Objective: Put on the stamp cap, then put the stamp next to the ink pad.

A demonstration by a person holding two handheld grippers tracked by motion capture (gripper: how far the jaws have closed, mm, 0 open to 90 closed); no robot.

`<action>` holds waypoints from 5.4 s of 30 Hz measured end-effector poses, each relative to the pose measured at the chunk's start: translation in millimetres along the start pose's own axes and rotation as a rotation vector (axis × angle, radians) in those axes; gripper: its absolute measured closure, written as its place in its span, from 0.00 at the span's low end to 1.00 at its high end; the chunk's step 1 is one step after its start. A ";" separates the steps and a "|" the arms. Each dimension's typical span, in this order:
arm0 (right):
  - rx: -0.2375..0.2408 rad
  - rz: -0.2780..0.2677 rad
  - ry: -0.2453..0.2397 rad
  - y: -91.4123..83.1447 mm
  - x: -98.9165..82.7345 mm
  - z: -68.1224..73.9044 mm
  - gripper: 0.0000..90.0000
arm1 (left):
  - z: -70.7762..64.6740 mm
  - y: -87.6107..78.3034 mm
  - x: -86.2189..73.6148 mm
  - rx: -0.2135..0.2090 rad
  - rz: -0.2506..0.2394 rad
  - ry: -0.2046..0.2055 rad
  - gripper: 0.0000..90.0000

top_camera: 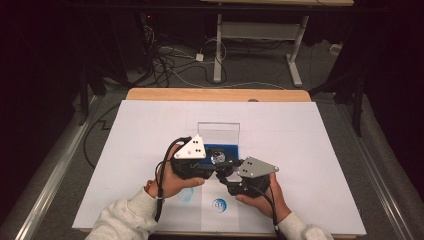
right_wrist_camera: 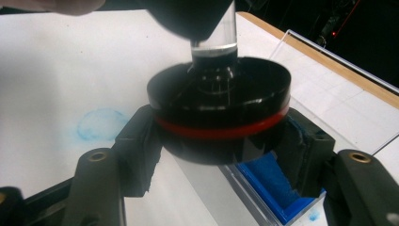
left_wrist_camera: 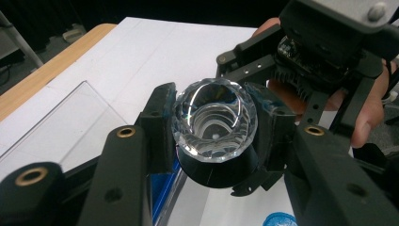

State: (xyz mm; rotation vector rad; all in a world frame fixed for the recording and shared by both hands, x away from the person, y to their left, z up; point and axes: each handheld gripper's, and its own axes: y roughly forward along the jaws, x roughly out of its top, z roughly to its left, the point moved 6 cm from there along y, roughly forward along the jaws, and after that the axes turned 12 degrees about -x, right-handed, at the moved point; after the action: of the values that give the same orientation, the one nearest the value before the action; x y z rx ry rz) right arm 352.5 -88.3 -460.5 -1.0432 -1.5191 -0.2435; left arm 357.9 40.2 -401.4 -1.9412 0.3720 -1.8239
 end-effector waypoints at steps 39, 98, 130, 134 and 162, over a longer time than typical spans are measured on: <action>-0.140 -0.012 -0.023 -29.7 -2.1 -42.6 0.39 | 16.5 -22.3 -20.6 0.093 0.087 -0.003 0.61; -0.339 0.051 0.048 -97.7 -69.9 -78.8 0.30 | 52.1 -57.6 -38.3 0.231 0.108 -0.082 0.61; -0.302 0.090 0.029 -92.6 -76.5 -74.1 0.30 | 104.6 -35.0 -79.3 0.254 0.269 -0.200 0.61; -0.307 0.089 0.036 -92.9 -77.3 -75.1 0.30 | 110.2 -31.7 -86.3 0.248 0.278 -0.223 0.61; -0.284 0.098 0.011 -91.8 -75.5 -68.6 0.30 | 111.6 -18.0 -100.8 0.248 0.350 -0.247 0.48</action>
State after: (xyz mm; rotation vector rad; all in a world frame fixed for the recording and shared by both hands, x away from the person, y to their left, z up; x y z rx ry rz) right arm 325.1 -222.3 -472.0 -1.3345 -1.4458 -0.4037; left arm 457.4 120.0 -483.0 -1.7726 0.3580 -1.3259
